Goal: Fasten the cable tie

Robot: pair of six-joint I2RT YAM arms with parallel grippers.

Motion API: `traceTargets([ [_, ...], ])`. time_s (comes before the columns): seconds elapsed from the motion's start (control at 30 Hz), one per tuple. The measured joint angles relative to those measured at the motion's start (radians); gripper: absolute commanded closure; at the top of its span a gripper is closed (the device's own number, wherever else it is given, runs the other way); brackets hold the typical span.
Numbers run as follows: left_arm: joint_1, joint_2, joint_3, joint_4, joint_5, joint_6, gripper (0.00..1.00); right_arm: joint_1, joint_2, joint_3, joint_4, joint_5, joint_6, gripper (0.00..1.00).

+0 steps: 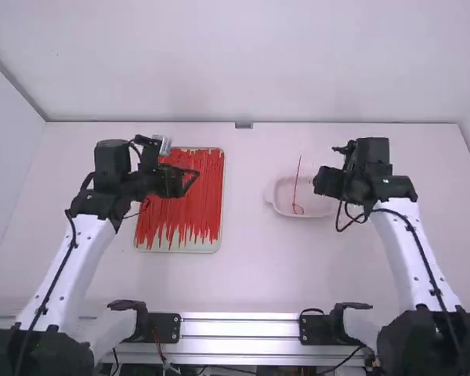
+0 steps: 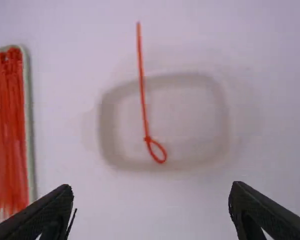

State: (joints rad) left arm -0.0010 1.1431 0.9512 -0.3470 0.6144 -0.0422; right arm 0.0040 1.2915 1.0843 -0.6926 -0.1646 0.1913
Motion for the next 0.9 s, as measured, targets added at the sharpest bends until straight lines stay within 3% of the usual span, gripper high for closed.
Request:
traceTargets([
  [0.57,0.0,-0.348,-0.339,0.335,-0.31,0.036,0.56,-0.006,-0.332,-0.326,0.329,0.154,-0.181,0.55],
  [0.9,0.0,-0.594,-0.584,0.344,-0.54,0.036,0.8,-0.006,-0.582,-0.573,0.573,0.163,-0.193,0.79],
])
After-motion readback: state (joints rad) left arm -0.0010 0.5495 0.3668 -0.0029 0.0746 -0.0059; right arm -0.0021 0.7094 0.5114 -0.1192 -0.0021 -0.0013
